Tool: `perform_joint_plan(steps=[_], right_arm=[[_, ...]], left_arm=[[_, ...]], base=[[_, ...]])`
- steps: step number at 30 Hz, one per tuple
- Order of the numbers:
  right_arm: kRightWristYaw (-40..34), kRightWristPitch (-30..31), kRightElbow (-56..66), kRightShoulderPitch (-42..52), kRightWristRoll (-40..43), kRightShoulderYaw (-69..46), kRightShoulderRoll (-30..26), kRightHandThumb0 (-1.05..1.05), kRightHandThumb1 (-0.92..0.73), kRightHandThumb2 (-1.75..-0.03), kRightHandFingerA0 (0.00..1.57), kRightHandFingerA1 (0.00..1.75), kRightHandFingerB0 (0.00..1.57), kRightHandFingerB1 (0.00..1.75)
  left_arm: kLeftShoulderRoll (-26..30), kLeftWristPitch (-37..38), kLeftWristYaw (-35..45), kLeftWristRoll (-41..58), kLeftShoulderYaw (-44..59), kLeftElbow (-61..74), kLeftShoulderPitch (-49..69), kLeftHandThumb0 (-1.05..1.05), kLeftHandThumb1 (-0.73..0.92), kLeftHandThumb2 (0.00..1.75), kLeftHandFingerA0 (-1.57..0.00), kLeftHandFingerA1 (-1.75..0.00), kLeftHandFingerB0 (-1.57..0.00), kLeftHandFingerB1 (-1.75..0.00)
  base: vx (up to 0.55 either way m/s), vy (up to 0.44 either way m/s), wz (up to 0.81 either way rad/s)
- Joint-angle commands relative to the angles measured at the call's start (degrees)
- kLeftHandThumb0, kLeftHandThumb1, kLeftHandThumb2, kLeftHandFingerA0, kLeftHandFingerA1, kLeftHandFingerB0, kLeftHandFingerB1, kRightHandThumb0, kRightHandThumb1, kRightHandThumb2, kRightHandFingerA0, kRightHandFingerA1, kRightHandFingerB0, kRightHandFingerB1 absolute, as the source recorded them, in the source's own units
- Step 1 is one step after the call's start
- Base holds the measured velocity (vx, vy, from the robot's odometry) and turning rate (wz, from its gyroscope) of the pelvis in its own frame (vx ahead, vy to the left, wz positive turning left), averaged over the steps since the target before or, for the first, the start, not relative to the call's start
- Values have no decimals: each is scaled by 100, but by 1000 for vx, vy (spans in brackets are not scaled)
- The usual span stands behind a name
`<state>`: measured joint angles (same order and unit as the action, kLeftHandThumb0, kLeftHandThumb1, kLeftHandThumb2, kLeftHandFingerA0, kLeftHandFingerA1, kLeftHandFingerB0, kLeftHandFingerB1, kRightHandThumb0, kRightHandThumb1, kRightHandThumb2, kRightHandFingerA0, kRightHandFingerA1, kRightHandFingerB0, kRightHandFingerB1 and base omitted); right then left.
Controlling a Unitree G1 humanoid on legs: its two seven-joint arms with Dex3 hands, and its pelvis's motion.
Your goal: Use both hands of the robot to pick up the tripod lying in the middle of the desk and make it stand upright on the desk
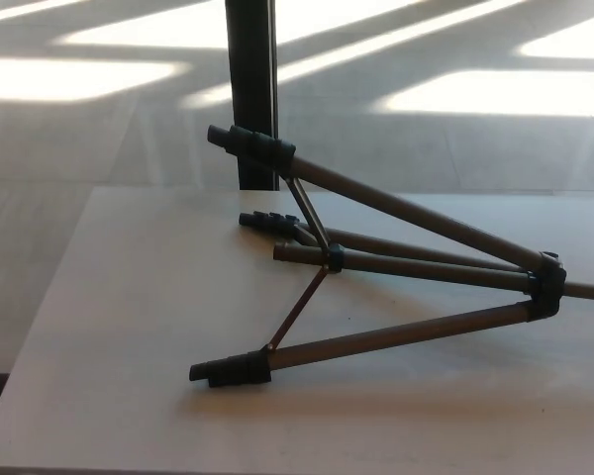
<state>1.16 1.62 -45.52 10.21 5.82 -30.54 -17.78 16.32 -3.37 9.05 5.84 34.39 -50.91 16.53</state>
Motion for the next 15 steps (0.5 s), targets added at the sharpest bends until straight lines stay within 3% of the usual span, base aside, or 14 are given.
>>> perform_joint_plan(steps=[1,2,3,4,6,7,8,9,10,11,12,15], right_arm=[[313,611,724,-36,1765,-1534,-404,-50,-59,-59,55,89,53,58],[379,765,987,-11,1945,-1683,-383,-50,-59,-59,55,89,53,58],[482,768,1184,-6,2060,-1773,-333,-53,-59,-58,57,98,66,61],[339,849,1372,-44,2048,-1832,-307,-54,-60,-57,72,93,74,56],[279,658,1639,-85,2055,-1919,-222,-51,-64,-58,69,96,70,57],[-286,412,2316,-297,2422,-2223,158,-48,-67,-59,72,102,58,52],[-370,462,2638,-310,2602,-2305,267,-51,-71,-61,58,105,42,46],[-398,556,2942,-297,2776,-2363,348,-51,-71,-61,58,105,42,46],[-785,549,3630,-375,2686,-2311,431,-62,-74,-62,52,100,32,46],[-963,601,3956,-441,2702,-2309,474,-62,-72,-62,54,97,35,46],[-1107,640,4467,-468,2738,-2228,563,-64,-72,-61,58,96,45,45],[-1032,514,5540,-449,2786,-1886,774,-64,-75,-62,51,92,45,44]], left_arm=[[221,-1074,626,1954,1346,760,-95,-74,74,62,-55,-56,-54,-49],[118,-1035,690,1903,1180,1419,-102,-74,74,62,-55,-56,-54,-49],[79,-1240,648,1908,1079,2047,-72,-74,74,62,-57,-53,-55,-46],[60,-1467,601,1916,970,2696,-9,-73,75,63,-57,-53,-60,-45],[33,-1604,533,1981,867,3480,-30,-72,75,63,-61,-53,-61,-44],[195,-1511,704,2067,734,3951,-249,-70,76,63,-56,-50,-58,-41],[247,-1536,744,2134,706,4196,-299,-72,62,105,-48,-61,-52,-56],[293,-1572,772,2206,688,4425,-335,-72,62,105,-48,-61,-52,-56],[511,-1628,729,2434,641,5156,-618,-73,57,102,-52,-61,-48,-54],[631,-1663,689,2512,626,5406,-811,-76,64,60,-60,-50,-61,-42],[798,-1749,605,2576,601,5617,-1113,-73,62,59,-71,-49,-65,-42],[1181,-1890,473,2583,459,6144,-1824,-70,63,60,-64,-52,-60,-43]], base=[[0,0,0],[0,0,0],[0,0,0],[0,0,0],[0,0,0],[0,0,0],[0,0,0],[0,0,0],[0,0,0],[0,0,0],[0,0,0],[0,0,0]])
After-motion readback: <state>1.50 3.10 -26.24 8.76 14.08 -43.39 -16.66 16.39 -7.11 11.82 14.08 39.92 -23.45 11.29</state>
